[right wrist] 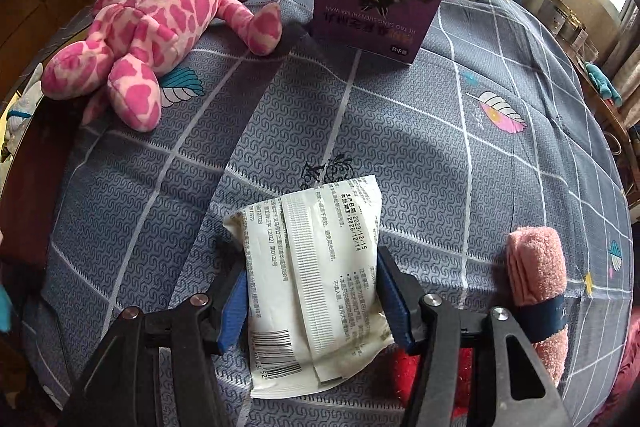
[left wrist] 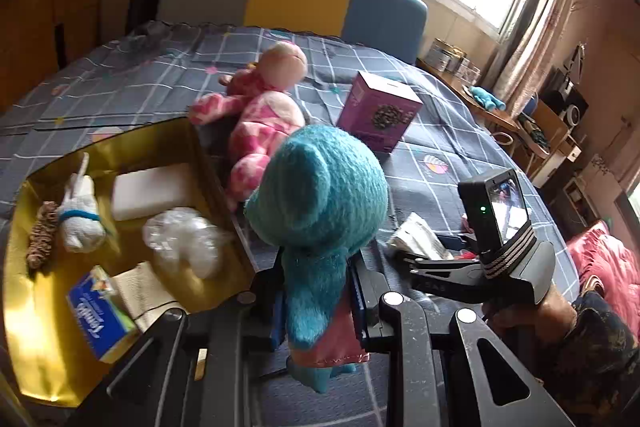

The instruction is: Organize soft objects

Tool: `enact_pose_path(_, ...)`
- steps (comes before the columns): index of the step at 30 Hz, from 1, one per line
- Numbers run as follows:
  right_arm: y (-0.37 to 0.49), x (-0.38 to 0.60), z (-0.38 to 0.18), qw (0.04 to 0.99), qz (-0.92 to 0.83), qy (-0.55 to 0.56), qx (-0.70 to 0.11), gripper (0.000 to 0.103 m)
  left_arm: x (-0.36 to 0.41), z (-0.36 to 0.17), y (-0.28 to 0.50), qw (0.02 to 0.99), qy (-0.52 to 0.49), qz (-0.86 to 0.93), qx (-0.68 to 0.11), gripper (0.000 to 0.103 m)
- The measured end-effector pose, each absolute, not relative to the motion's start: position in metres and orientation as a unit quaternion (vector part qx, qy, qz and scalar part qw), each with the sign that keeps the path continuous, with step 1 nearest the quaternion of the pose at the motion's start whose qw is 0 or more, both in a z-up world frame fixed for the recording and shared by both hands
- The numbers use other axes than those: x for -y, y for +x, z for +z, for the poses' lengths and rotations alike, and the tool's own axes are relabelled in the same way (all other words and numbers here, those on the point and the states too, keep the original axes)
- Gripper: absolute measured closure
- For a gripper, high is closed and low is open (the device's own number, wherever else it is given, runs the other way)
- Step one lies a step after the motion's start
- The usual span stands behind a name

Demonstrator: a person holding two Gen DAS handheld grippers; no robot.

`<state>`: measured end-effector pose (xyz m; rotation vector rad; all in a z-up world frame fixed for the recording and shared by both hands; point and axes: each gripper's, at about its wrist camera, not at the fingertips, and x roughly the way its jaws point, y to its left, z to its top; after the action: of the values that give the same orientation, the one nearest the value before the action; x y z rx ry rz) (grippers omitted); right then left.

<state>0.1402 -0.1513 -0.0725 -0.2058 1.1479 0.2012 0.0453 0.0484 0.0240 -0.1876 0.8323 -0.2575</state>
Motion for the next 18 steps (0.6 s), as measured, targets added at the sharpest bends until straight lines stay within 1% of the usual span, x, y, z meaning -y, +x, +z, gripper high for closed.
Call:
enact_pose_path(12,0.128,0.159,-0.074,0.853,0.086,-0.073,-0.51,0.042,-0.088,0.034,0.013,0.919,-0.082,-0.066,-0.38,0.077)
enact_pose_path(18,0.109,0.159,-0.076,0.884,0.064,-0.062,-0.458,0.042,-0.104,0.043,-0.001,0.929,-0.07,-0.034,-0.362,0.077)
